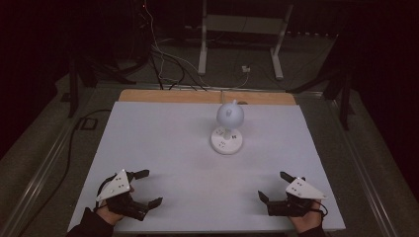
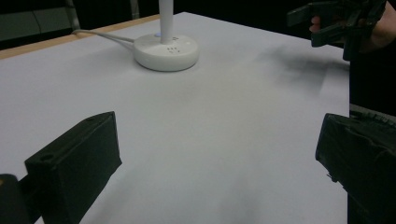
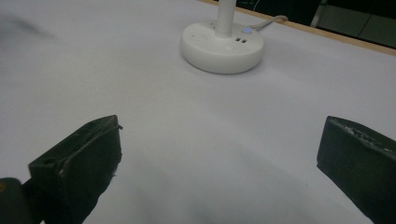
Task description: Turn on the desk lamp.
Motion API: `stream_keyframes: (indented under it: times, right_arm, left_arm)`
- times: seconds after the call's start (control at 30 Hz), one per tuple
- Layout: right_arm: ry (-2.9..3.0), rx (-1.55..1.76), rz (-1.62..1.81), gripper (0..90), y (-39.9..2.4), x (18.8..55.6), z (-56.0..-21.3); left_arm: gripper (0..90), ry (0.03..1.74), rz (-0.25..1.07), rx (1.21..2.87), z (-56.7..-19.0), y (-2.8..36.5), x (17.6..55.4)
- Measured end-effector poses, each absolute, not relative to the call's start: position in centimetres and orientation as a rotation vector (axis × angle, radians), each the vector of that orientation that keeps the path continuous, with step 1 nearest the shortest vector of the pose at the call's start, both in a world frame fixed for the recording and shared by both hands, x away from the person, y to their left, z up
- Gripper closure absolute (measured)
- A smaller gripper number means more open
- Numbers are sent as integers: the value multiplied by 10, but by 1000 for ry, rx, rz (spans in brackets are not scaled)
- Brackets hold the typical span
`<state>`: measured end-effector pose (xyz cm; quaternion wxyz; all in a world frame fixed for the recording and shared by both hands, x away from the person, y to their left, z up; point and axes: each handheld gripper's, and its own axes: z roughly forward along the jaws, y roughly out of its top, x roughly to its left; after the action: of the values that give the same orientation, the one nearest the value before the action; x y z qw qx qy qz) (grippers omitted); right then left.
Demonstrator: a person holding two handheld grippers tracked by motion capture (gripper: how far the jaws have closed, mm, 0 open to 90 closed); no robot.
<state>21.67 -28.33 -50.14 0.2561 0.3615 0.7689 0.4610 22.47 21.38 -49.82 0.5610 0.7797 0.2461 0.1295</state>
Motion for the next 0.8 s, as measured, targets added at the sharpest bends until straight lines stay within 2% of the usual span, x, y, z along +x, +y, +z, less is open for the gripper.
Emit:
stream_keyframes:
  times: [0.8]
  right_arm:
    - [2161,1069,1201,0,-277,218,-493]
  left_arm:
    - [5,569,287,1835,-498,212,223]
